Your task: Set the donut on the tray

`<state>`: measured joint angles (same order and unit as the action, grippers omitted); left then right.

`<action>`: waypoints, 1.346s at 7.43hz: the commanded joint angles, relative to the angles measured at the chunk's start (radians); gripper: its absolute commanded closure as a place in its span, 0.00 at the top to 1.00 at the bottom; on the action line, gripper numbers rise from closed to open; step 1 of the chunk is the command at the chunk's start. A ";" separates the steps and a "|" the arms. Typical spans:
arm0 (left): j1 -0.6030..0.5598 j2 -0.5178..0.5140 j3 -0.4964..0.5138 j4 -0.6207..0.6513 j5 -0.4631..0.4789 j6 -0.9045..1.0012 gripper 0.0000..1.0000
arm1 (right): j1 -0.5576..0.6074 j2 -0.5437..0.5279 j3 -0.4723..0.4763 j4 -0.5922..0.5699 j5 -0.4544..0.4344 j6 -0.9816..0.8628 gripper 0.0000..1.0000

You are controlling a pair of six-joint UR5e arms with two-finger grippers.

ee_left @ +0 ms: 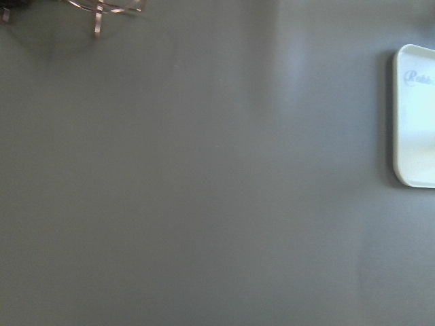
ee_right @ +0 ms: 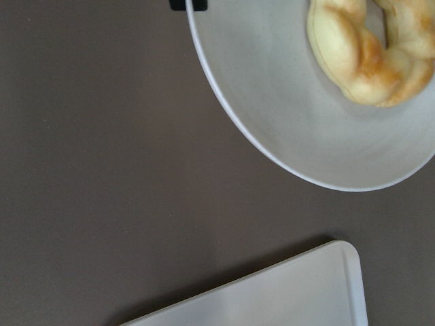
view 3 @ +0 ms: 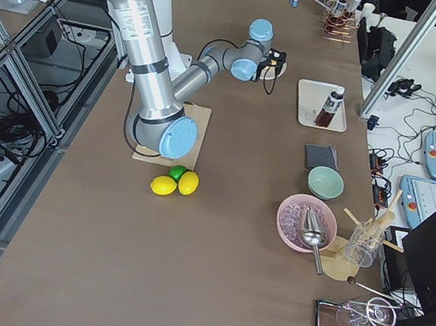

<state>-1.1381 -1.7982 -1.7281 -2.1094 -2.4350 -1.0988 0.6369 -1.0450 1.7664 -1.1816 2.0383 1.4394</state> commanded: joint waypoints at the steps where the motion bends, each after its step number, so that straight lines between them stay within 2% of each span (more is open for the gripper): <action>1: 0.127 -0.131 0.004 -0.011 0.034 -0.231 0.98 | -0.002 0.000 0.001 -0.001 -0.003 0.001 0.00; 3: 0.257 -0.176 -0.030 -0.011 0.167 -0.329 0.98 | -0.002 0.000 0.001 -0.001 -0.017 -0.001 0.00; 10: 0.423 -0.245 -0.047 -0.007 0.275 -0.335 0.95 | -0.008 0.002 0.002 -0.001 -0.030 -0.001 0.00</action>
<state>-0.7545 -2.0315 -1.7769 -2.1177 -2.1922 -1.4328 0.6304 -1.0434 1.7675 -1.1827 2.0081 1.4389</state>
